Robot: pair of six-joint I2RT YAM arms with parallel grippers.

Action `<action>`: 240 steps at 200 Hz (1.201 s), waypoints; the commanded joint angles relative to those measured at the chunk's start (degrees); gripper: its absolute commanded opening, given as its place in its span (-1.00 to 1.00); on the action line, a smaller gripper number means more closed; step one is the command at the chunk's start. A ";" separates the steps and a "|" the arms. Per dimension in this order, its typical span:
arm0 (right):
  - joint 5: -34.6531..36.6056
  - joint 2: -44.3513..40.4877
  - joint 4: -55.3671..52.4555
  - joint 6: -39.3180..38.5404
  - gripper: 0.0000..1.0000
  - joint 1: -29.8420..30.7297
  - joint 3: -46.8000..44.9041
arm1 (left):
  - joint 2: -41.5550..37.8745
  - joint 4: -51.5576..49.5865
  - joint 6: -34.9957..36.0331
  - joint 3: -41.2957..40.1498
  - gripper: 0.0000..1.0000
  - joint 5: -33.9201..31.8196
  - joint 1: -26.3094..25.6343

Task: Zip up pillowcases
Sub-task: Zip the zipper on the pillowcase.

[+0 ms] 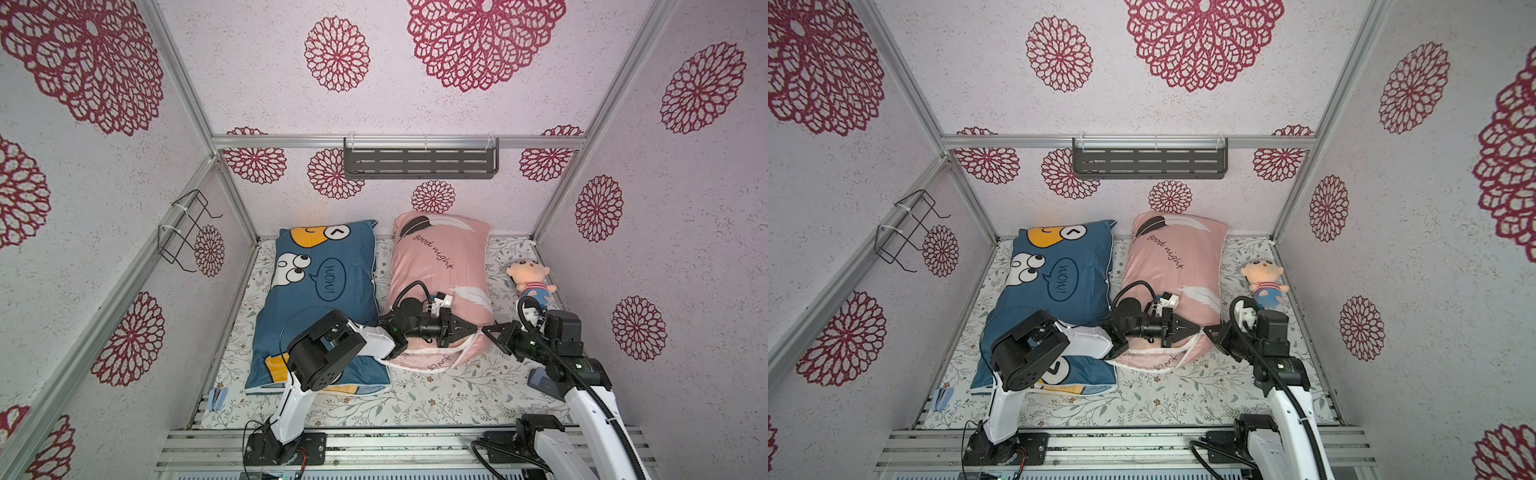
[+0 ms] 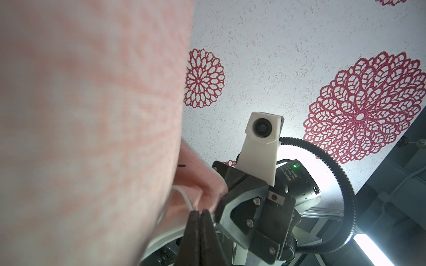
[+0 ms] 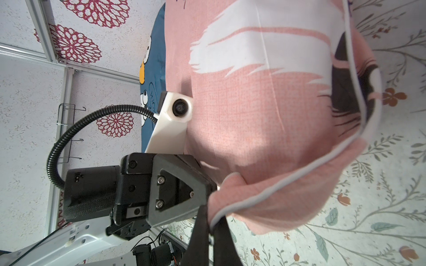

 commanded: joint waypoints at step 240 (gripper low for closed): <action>7.21 -6.75 -3.26 -0.16 -1.00 -0.56 10.09 | -20.02 -69.59 45.91 2.80 -1.00 -13.34 -1.77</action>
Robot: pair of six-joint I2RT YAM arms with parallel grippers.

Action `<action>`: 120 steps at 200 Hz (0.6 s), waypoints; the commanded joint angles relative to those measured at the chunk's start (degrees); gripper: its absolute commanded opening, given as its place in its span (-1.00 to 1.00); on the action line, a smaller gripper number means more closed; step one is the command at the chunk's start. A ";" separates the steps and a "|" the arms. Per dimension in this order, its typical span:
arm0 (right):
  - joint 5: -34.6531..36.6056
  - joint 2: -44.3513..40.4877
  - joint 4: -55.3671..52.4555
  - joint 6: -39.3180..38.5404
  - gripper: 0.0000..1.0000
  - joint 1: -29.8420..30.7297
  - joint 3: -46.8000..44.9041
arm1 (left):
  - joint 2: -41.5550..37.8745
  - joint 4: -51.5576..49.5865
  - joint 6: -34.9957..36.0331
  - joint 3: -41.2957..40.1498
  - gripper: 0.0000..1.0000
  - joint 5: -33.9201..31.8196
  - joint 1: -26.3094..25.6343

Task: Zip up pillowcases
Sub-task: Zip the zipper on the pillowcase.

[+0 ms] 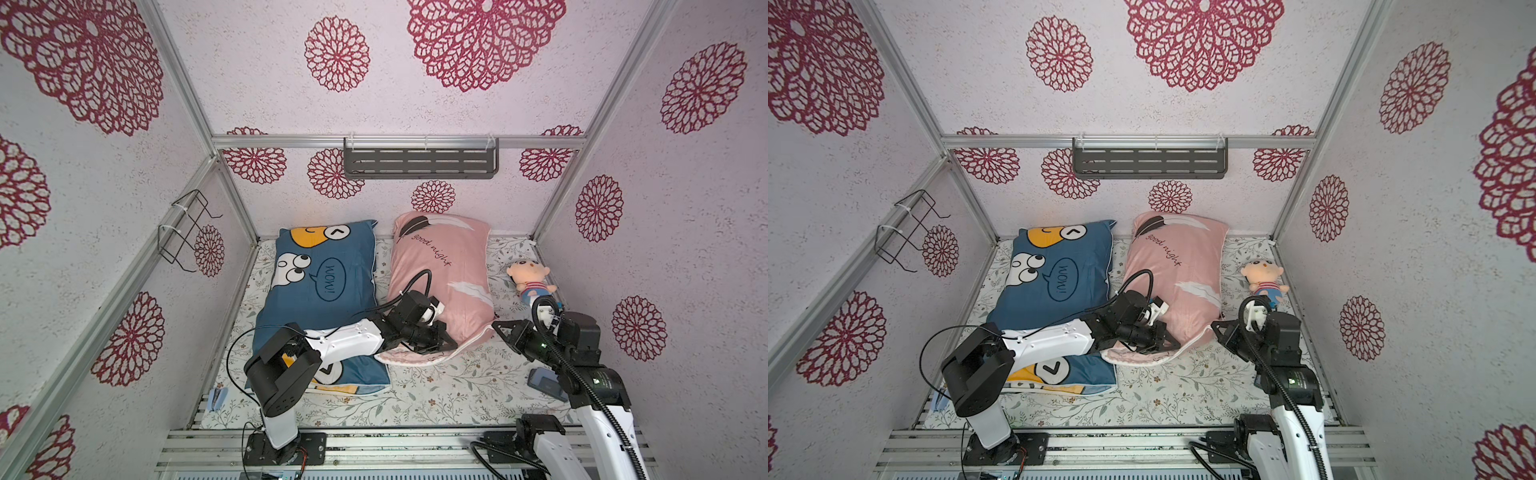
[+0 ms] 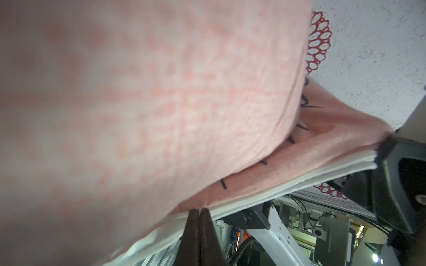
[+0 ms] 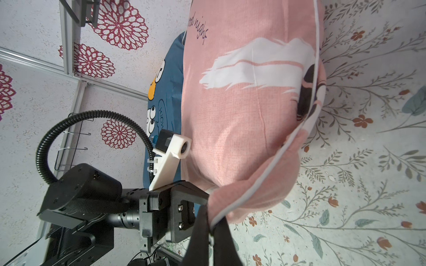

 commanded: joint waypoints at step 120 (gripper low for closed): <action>4.64 0.43 3.50 -0.39 -1.00 -0.56 7.46 | -5.88 -23.58 13.02 0.18 -1.00 -17.18 -0.79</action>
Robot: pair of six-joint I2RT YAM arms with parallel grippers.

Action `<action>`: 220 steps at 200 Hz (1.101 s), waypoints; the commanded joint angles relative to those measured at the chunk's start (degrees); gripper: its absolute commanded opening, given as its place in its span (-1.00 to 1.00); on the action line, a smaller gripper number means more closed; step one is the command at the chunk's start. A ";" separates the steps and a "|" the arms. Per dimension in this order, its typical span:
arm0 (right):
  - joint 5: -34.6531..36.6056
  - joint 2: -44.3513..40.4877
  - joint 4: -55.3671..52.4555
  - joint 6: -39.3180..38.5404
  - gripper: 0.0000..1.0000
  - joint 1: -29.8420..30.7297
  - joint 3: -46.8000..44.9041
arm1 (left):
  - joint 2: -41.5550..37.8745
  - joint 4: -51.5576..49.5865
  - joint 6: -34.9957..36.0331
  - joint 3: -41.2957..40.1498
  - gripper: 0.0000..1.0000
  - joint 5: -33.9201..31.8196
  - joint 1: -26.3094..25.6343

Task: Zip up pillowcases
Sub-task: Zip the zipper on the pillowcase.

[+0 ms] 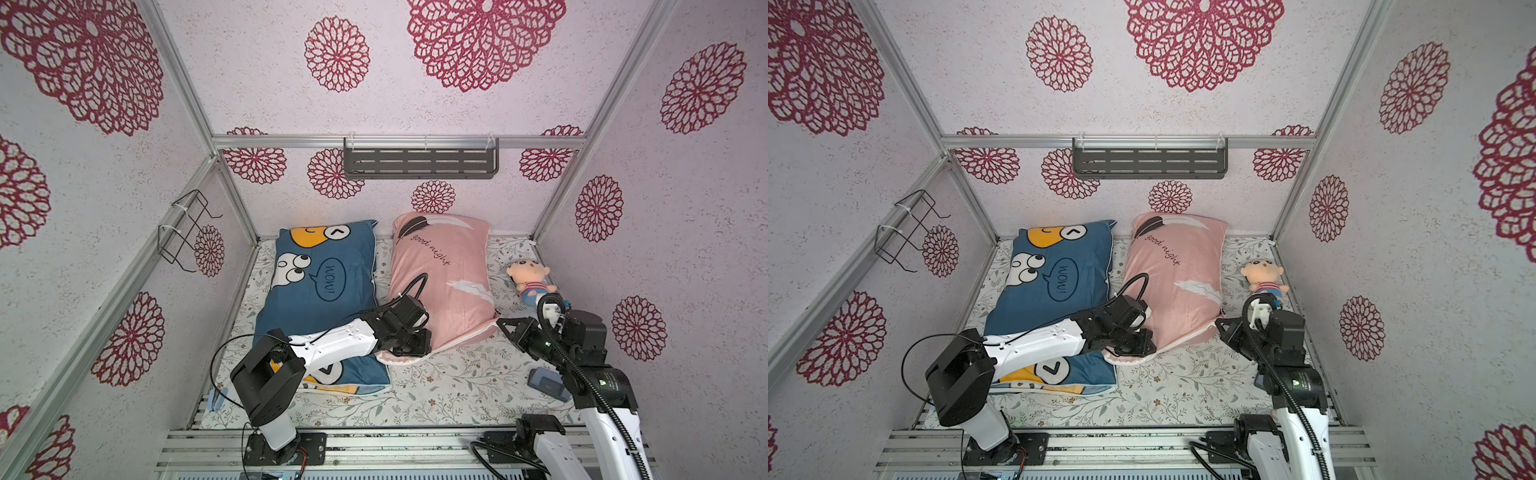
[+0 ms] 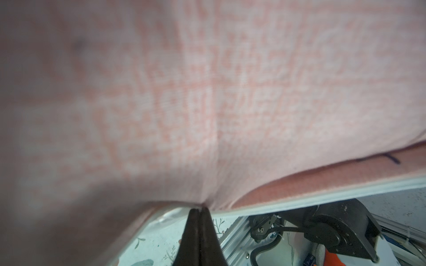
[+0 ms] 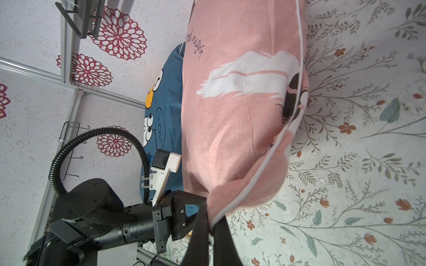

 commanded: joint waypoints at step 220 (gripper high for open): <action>12.37 10.89 7.27 -4.78 -1.00 -0.53 20.65 | -2.48 -14.18 5.75 -5.65 -1.00 -13.91 -0.70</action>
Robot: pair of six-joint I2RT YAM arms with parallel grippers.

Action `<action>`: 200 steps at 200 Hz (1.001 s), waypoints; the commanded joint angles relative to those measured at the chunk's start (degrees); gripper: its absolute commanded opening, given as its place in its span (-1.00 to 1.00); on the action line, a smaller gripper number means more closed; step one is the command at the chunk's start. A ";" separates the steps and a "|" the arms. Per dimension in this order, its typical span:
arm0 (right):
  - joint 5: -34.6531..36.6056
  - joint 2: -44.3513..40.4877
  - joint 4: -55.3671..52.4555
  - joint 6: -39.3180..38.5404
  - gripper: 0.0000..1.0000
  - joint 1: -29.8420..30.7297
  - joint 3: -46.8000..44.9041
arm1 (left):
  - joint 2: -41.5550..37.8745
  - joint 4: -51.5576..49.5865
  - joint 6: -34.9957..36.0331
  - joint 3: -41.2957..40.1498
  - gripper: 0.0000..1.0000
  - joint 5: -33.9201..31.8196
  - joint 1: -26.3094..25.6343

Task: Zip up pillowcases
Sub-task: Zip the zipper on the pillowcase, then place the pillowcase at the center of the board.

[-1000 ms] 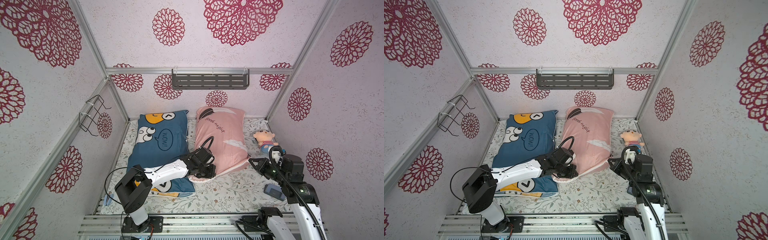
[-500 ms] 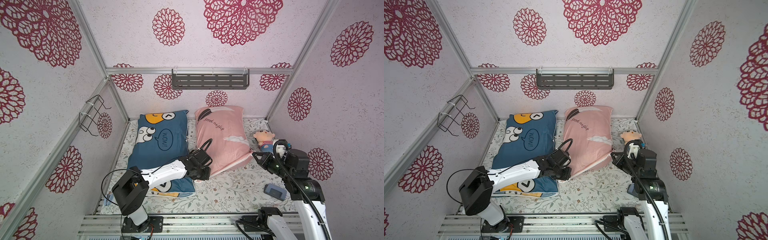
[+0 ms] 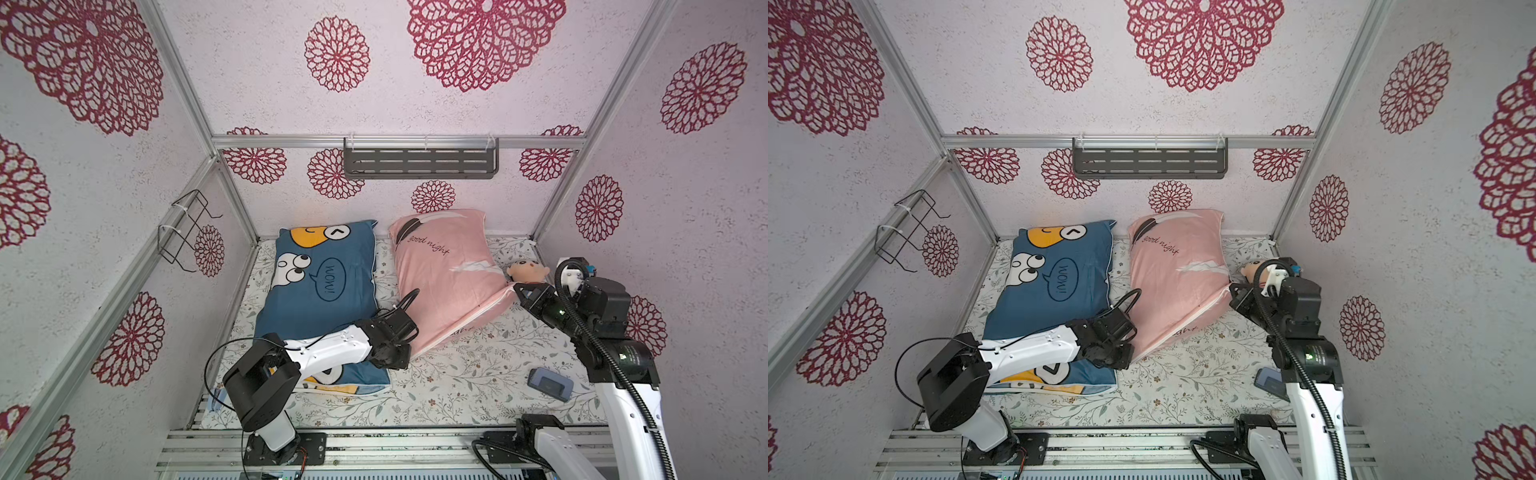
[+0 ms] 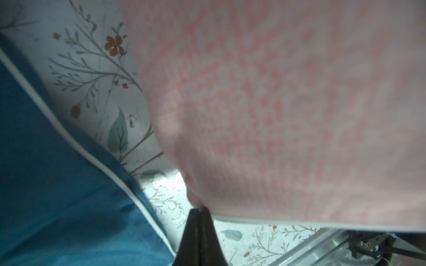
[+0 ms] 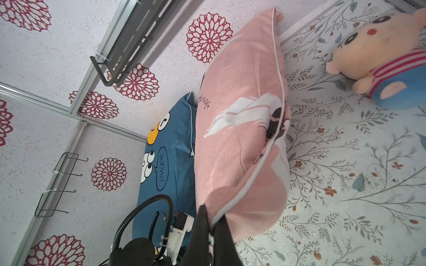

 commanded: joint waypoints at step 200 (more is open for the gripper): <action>21.02 12.90 -5.36 -11.22 0.67 22.21 -0.94 | -28.11 -26.04 3.53 -7.87 0.67 -21.15 33.04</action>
